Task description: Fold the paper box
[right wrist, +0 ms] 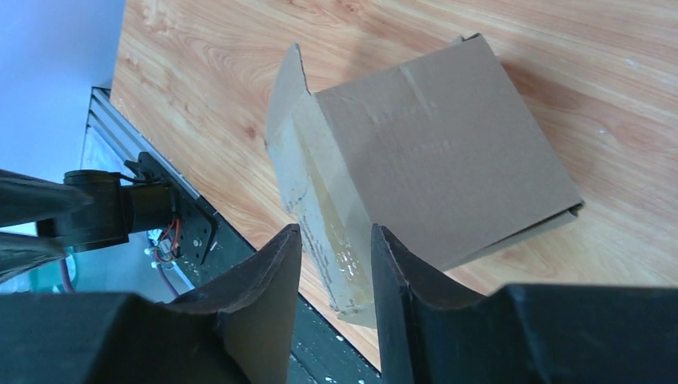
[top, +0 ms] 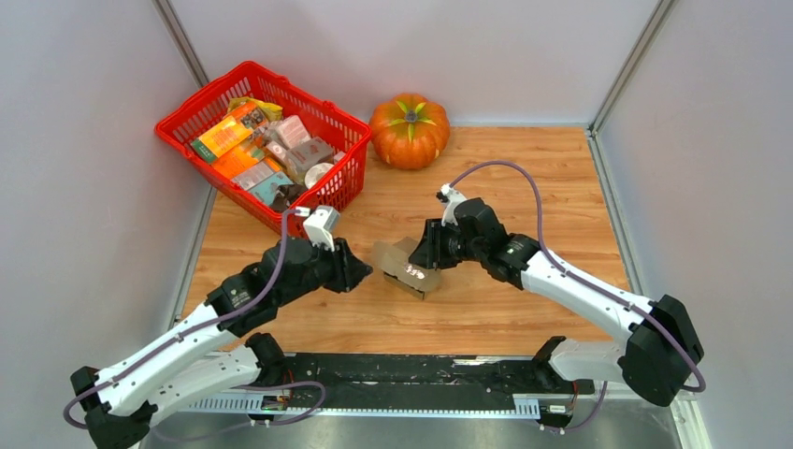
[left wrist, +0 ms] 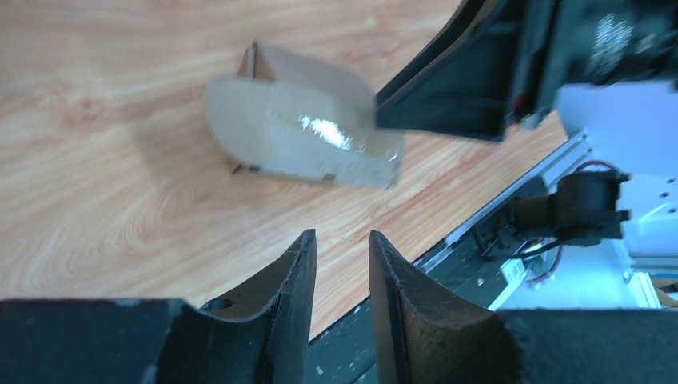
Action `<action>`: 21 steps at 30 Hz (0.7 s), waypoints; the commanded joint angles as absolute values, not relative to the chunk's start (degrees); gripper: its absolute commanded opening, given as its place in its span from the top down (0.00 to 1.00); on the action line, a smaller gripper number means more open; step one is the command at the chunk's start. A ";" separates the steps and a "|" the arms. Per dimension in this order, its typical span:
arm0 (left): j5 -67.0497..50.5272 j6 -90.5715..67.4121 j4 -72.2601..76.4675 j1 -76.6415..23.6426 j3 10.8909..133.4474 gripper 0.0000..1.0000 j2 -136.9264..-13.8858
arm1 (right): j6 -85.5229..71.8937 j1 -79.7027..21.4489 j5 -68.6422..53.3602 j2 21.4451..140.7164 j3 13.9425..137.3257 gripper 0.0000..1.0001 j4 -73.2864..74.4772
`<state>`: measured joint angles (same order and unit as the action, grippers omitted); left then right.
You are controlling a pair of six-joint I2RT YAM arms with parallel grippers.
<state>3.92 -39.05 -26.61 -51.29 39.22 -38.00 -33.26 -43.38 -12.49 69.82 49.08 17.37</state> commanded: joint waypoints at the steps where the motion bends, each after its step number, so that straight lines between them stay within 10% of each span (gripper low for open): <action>1: 4.13 -36.04 -25.15 -50.72 46.92 0.62 -44.71 | -34.98 -43.15 -16.87 70.84 48.26 0.60 11.60; 21: -4.31 -39.64 -10.38 -47.55 51.43 0.73 -75.85 | -37.00 -43.15 -15.91 72.69 37.53 0.62 5.10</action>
